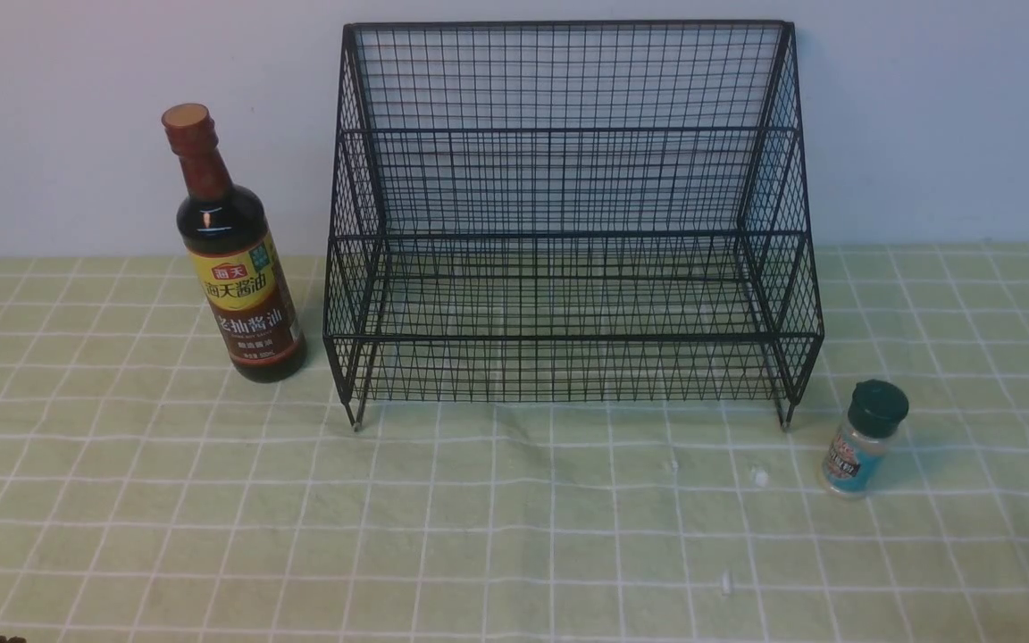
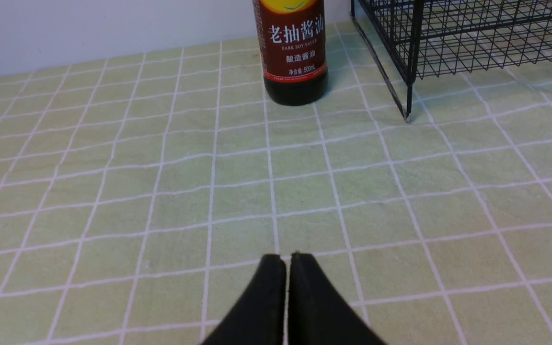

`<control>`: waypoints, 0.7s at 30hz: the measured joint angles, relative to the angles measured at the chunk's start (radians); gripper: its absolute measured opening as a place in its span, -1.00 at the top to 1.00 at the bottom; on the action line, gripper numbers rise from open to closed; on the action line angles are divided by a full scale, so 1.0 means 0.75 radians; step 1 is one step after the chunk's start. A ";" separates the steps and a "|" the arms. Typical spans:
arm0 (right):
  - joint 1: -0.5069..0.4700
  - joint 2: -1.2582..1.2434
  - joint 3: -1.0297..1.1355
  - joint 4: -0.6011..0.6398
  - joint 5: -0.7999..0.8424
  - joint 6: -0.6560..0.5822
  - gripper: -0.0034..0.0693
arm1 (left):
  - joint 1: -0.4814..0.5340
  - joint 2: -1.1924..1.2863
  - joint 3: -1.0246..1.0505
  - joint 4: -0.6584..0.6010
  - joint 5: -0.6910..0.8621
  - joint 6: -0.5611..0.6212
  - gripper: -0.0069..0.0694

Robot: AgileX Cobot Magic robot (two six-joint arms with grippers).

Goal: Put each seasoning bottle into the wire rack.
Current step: Use the right arm to grab the condiment bottle closest to it

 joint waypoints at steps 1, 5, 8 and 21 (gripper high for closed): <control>0.000 0.000 0.000 0.002 0.000 0.000 0.95 | 0.000 0.000 0.000 0.000 0.000 0.000 0.83; 0.000 0.000 0.006 0.154 -0.087 0.065 0.95 | 0.000 0.000 0.000 0.000 0.000 0.000 0.83; 0.000 0.000 0.007 0.373 -0.259 0.155 0.95 | 0.000 0.000 0.000 0.000 0.000 0.000 0.83; 0.001 0.000 -0.010 0.748 -0.628 0.246 0.95 | 0.000 0.000 0.000 0.000 0.000 0.000 0.83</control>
